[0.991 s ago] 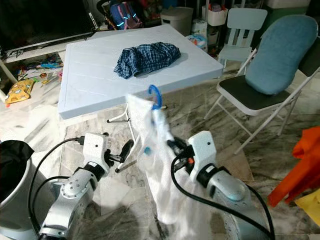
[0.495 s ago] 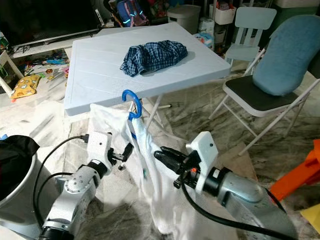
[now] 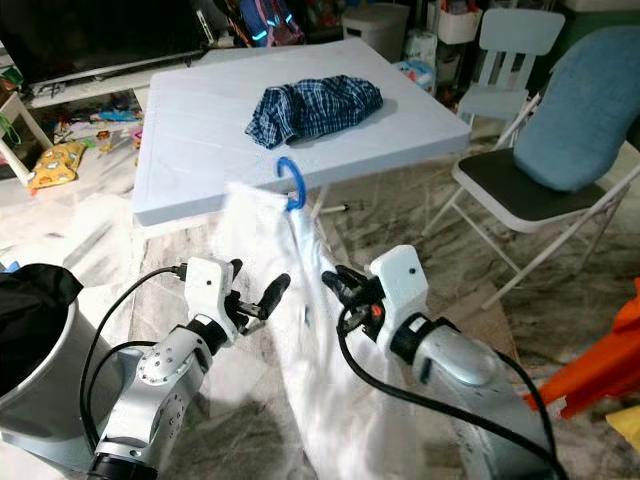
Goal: Hang hanger
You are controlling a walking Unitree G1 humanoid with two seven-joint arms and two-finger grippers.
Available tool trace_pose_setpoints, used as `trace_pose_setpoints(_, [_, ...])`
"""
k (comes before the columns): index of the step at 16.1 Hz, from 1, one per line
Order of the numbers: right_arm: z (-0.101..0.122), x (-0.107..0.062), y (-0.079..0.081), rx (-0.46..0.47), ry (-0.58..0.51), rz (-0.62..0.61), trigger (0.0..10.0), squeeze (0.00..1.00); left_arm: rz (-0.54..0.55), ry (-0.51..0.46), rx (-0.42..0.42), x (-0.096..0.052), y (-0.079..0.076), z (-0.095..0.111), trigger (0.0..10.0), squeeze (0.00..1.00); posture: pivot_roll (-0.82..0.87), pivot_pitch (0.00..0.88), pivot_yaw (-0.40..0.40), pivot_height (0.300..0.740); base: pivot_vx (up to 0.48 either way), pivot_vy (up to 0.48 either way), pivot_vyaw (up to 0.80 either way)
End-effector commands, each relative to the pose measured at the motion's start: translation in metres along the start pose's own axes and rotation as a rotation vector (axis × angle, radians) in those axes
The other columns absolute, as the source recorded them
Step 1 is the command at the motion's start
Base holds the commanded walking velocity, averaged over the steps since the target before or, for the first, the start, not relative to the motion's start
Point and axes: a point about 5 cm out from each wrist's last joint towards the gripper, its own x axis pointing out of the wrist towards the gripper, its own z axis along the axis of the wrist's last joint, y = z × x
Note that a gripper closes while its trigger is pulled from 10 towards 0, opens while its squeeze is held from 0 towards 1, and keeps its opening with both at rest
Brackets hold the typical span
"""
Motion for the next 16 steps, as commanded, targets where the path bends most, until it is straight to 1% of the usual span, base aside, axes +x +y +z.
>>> trace_pose_setpoints(1, [0.010, 0.005, 0.008, -0.023, -0.046, 0.037, 10.0, 0.00, -0.009, -0.020, 0.013, -0.001, -0.001, 0.004, 10.0, 0.00, -0.19, 0.041, 0.067, 0.740, 0.000, 0.000, 0.00])
trace_pose_setpoints(2, [0.009, 0.005, 0.009, -0.029, -0.040, 0.050, 10.0, 0.00, -0.010, -0.045, 0.012, -0.002, -0.001, 0.007, 10.0, 1.00, -0.19, 0.041, 0.065, 0.740, 0.000, 0.000, 0.00])
trace_pose_setpoints(4, [0.008, 0.005, 0.010, -0.042, -0.037, 0.066, 10.0, 0.00, -0.002, -0.056, 0.000, -0.001, 0.001, 0.009, 10.0, 1.00, -0.19, 0.040, 0.064, 0.740, 0.000, 0.000, 0.00])
trace_pose_setpoints(6, [0.004, 0.000, 0.018, -0.041, -0.005, 0.154, 10.0, 0.00, 0.017, -0.073, 0.003, 0.001, 0.003, 0.013, 10.0, 1.00, -0.20, 0.040, 0.066, 0.740, 0.000, 0.000, 0.00])
trace_pose_setpoints(7, [0.001, -0.003, 0.020, -0.043, 0.009, 0.181, 10.0, 0.00, 0.027, -0.052, 0.018, 0.003, 0.004, 0.011, 10.0, 0.58, -0.19, 0.040, 0.068, 0.740, 0.000, 0.000, 0.00])
trace_pose_setpoints(8, [0.001, -0.005, 0.021, -0.032, 0.009, 0.196, 10.0, 0.00, 0.039, -0.033, 0.027, 0.003, 0.006, 0.007, 10.0, 0.00, -0.19, 0.040, 0.069, 0.740, 0.000, 0.000, 0.00])
trace_pose_setpoints(9, [0.001, -0.006, 0.021, -0.026, 0.008, 0.203, 10.0, 0.00, 0.045, -0.030, 0.027, 0.003, 0.007, 0.006, 10.0, 0.00, -0.19, 0.040, 0.069, 0.740, 0.000, 0.000, 0.00])
trace_pose_setpoints(10, [0.004, -0.012, 0.021, -0.008, 0.007, 0.228, 10.0, 0.00, 0.050, -0.017, 0.032, 0.002, 0.009, 0.003, 10.0, 0.00, -0.19, 0.042, 0.071, 0.740, 0.000, 0.000, 0.00])
trace_pose_setpoints(11, [0.005, -0.022, 0.020, 0.006, 0.017, 0.269, 10.0, 0.00, 0.050, 0.012, 0.046, 0.002, 0.010, -0.001, 10.0, 0.00, -0.19, 0.043, 0.073, 0.740, 0.000, 0.000, 0.00])
trace_pose_setpoints(13, [0.006, -0.034, 0.016, 0.020, 0.040, 0.295, 10.0, 0.00, 0.063, 0.044, 0.060, 0.000, 0.014, -0.008, 10.0, 0.00, -0.20, 0.046, 0.075, 0.740, 0.000, 0.000, 0.00])
trace_pose_setpoints(14, [0.006, -0.037, 0.015, 0.021, 0.047, 0.298, 10.0, 0.00, 0.066, 0.055, 0.072, 0.000, 0.015, -0.010, 10.0, 0.00, -0.20, 0.046, 0.076, 0.740, 0.000, 0.000, 0.00])
trace_pose_setpoints(15, [0.007, -0.039, 0.013, 0.021, 0.049, 0.302, 10.0, 0.00, 0.073, 0.056, 0.075, 0.000, 0.016, -0.011, 8.4, 0.00, -0.20, 0.046, 0.078, 0.740, 0.000, 0.000, 0.00])
trace_pose_setpoints(16, [0.009, -0.041, 0.012, 0.023, 0.052, 0.307, 10.0, 0.00, 0.080, 0.056, 0.077, -0.001, 0.017, -0.011, 8.4, 0.00, -0.21, 0.047, 0.079, 0.740, 0.000, 0.000, 0.00])
